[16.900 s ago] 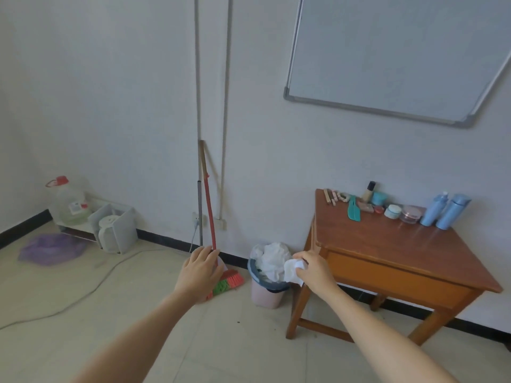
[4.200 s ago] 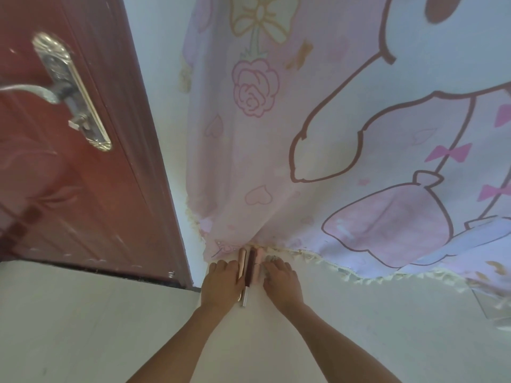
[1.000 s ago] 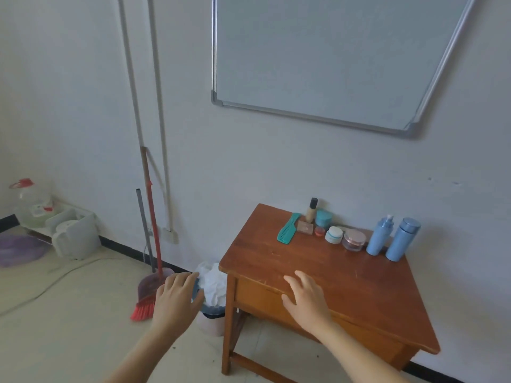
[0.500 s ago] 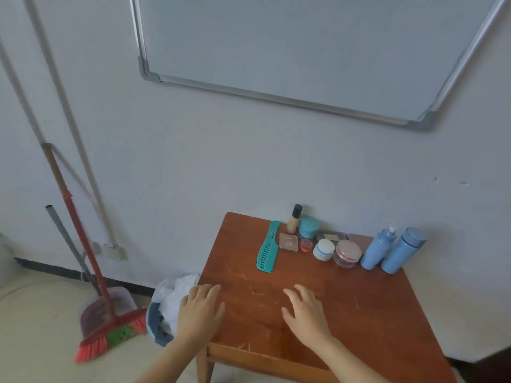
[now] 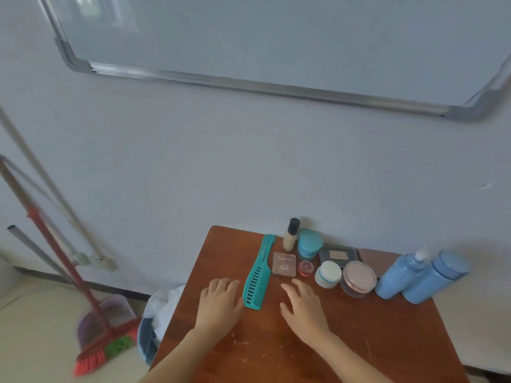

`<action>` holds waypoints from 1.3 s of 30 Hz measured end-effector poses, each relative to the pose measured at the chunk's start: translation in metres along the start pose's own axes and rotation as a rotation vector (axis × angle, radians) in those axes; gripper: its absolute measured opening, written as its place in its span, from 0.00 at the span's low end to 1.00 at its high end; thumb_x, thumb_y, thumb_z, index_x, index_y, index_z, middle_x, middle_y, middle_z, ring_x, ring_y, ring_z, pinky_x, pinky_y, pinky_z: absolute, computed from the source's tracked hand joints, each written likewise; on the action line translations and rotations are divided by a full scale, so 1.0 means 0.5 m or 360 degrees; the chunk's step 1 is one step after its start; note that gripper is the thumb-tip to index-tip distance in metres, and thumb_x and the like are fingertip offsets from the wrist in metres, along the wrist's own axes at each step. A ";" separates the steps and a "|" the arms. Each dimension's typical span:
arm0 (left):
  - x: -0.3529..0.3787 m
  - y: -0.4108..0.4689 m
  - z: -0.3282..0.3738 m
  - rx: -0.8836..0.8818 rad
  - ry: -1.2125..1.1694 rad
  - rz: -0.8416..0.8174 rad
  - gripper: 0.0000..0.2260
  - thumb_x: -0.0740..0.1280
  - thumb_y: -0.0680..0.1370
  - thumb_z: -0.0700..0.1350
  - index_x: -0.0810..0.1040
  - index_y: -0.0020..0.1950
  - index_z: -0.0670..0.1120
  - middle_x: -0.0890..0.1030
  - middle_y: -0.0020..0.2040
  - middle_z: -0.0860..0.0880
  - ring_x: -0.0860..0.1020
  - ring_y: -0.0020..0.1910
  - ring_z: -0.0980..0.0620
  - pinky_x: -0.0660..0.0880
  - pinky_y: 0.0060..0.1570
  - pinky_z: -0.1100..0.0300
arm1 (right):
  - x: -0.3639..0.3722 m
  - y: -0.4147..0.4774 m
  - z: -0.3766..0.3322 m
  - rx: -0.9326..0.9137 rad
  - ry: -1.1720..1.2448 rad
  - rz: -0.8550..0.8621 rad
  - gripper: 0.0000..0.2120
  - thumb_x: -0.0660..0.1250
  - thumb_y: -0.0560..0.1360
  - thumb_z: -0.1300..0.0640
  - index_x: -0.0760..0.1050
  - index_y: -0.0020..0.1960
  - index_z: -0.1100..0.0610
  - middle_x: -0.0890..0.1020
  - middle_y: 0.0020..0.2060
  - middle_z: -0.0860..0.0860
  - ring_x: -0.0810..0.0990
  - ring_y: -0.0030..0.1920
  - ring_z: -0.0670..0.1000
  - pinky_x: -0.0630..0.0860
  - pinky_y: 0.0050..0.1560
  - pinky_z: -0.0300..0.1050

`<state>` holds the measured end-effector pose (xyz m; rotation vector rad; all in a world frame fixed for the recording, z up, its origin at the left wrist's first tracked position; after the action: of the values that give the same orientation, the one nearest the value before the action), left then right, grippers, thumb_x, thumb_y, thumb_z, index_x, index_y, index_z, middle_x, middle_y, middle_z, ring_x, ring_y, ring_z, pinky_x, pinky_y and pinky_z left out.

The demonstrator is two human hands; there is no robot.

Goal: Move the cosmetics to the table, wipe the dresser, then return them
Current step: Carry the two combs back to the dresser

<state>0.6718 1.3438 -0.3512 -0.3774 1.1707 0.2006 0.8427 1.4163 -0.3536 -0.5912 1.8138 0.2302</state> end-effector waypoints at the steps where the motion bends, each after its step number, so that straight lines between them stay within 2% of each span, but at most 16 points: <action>1: 0.008 0.010 0.007 0.0012 0.0003 -0.0014 0.20 0.53 0.80 0.54 0.60 0.71 0.54 0.63 0.71 0.54 0.58 0.72 0.51 0.56 0.71 0.55 | 0.004 0.008 0.003 -0.0011 0.0006 0.0004 0.22 0.56 0.79 0.49 0.59 0.72 0.49 0.58 0.73 0.48 0.55 0.73 0.49 0.55 0.72 0.45; 7: 0.046 0.068 0.029 -0.0020 -0.0031 -0.0040 0.18 0.58 0.78 0.51 0.64 0.68 0.52 0.70 0.64 0.53 0.67 0.62 0.53 0.67 0.60 0.62 | 0.044 0.039 -0.009 -0.0086 0.0020 -0.0011 0.21 0.57 0.78 0.49 0.66 0.69 0.53 0.67 0.67 0.50 0.62 0.68 0.50 0.62 0.66 0.46; 10: 0.051 0.094 0.027 -0.0053 -0.0075 -0.0059 0.19 0.61 0.77 0.53 0.66 0.67 0.52 0.71 0.60 0.53 0.69 0.58 0.55 0.69 0.57 0.64 | 0.058 0.058 -0.032 -0.0075 -0.0018 -0.0040 0.21 0.60 0.76 0.47 0.68 0.68 0.52 0.71 0.63 0.50 0.68 0.65 0.52 0.67 0.62 0.48; 12: 0.050 0.109 0.029 -0.0096 -0.0102 -0.0077 0.17 0.63 0.76 0.53 0.70 0.64 0.51 0.73 0.56 0.54 0.71 0.55 0.56 0.72 0.53 0.65 | 0.060 0.069 -0.041 -0.0099 -0.0061 0.0031 0.21 0.70 0.68 0.45 0.76 0.60 0.47 0.78 0.53 0.49 0.77 0.54 0.52 0.76 0.49 0.48; 14: 0.049 0.119 0.033 -0.0156 -0.0137 -0.0102 0.13 0.64 0.76 0.51 0.73 0.59 0.52 0.74 0.51 0.54 0.73 0.50 0.56 0.76 0.48 0.63 | 0.066 0.075 -0.046 -0.0086 -0.0187 0.0090 0.20 0.77 0.56 0.42 0.80 0.47 0.42 0.80 0.40 0.46 0.80 0.40 0.48 0.76 0.33 0.42; 17: 0.046 0.124 0.032 -0.0179 -0.0098 -0.0116 0.09 0.62 0.76 0.48 0.74 0.56 0.53 0.75 0.48 0.54 0.74 0.47 0.55 0.78 0.45 0.60 | 0.071 0.080 -0.057 -0.0092 -0.0250 0.0168 0.17 0.78 0.53 0.42 0.79 0.39 0.43 0.78 0.34 0.45 0.78 0.34 0.47 0.74 0.28 0.40; 21: 0.034 0.125 0.001 -0.0117 0.0022 -0.0029 0.11 0.59 0.78 0.47 0.71 0.59 0.54 0.76 0.51 0.53 0.74 0.50 0.53 0.75 0.48 0.60 | 0.077 0.089 -0.069 0.0006 -0.0221 0.0168 0.18 0.81 0.48 0.47 0.77 0.34 0.48 0.77 0.31 0.48 0.76 0.31 0.49 0.72 0.25 0.40; 23: 0.026 0.123 -0.014 -0.0051 0.0102 -0.0027 0.13 0.58 0.78 0.45 0.69 0.62 0.54 0.74 0.55 0.52 0.72 0.54 0.52 0.72 0.51 0.60 | 0.074 0.092 -0.083 0.0111 -0.0152 0.0199 0.21 0.82 0.46 0.53 0.78 0.35 0.49 0.76 0.30 0.48 0.76 0.31 0.49 0.73 0.26 0.39; 24: 0.024 0.122 -0.019 -0.0028 0.0125 -0.0040 0.14 0.57 0.78 0.45 0.68 0.64 0.53 0.74 0.57 0.51 0.71 0.56 0.51 0.71 0.52 0.59 | 0.071 0.092 -0.089 0.0185 -0.0114 0.0211 0.21 0.81 0.49 0.55 0.79 0.40 0.50 0.76 0.33 0.49 0.76 0.33 0.49 0.74 0.29 0.39; 26: 0.025 0.117 -0.020 -0.0004 0.0143 -0.0073 0.16 0.58 0.78 0.46 0.67 0.66 0.52 0.72 0.61 0.50 0.69 0.59 0.50 0.70 0.55 0.59 | 0.067 0.093 -0.101 0.0289 -0.0024 0.0168 0.20 0.73 0.66 0.56 0.74 0.57 0.52 0.77 0.47 0.53 0.75 0.48 0.52 0.75 0.45 0.42; 28: 0.032 0.108 -0.013 0.0001 0.0179 -0.0093 0.20 0.59 0.77 0.53 0.64 0.68 0.50 0.70 0.63 0.50 0.67 0.62 0.50 0.69 0.59 0.58 | 0.065 0.094 -0.101 0.0310 0.0026 0.0125 0.20 0.62 0.75 0.58 0.64 0.66 0.51 0.72 0.57 0.53 0.70 0.58 0.53 0.71 0.55 0.41; 31: 0.041 0.105 -0.001 -0.0033 0.0216 -0.0099 0.29 0.64 0.74 0.57 0.60 0.70 0.47 0.68 0.65 0.49 0.66 0.64 0.50 0.68 0.60 0.58 | 0.050 0.086 -0.097 0.0330 0.0086 0.0193 0.22 0.60 0.76 0.58 0.62 0.69 0.50 0.71 0.60 0.52 0.68 0.60 0.52 0.70 0.55 0.41; 36: 0.032 0.121 0.021 -0.0228 0.0080 -0.0189 0.30 0.69 0.71 0.52 0.60 0.67 0.43 0.69 0.63 0.46 0.67 0.63 0.47 0.70 0.59 0.57 | 0.015 0.039 -0.085 0.0332 0.0148 0.0313 0.22 0.60 0.75 0.59 0.64 0.68 0.50 0.71 0.56 0.50 0.68 0.57 0.50 0.68 0.52 0.38; 39: 0.029 0.112 0.026 -0.0177 0.0045 -0.0180 0.30 0.69 0.71 0.50 0.60 0.67 0.42 0.68 0.61 0.44 0.69 0.60 0.45 0.73 0.57 0.56 | -0.002 0.006 -0.080 0.0390 0.0106 0.0350 0.21 0.60 0.75 0.58 0.64 0.67 0.50 0.70 0.56 0.50 0.67 0.58 0.49 0.69 0.52 0.38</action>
<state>0.6691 1.4000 -0.3705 -0.5447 1.1653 0.1625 0.8080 1.4015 -0.3401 -0.2296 1.9366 0.1335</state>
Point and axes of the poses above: each hand's wrist, its own y-axis towards the middle knuckle, its own x-axis out of the palm, z = x × y, the point moved 1 cm from there along y, towards the middle knuckle
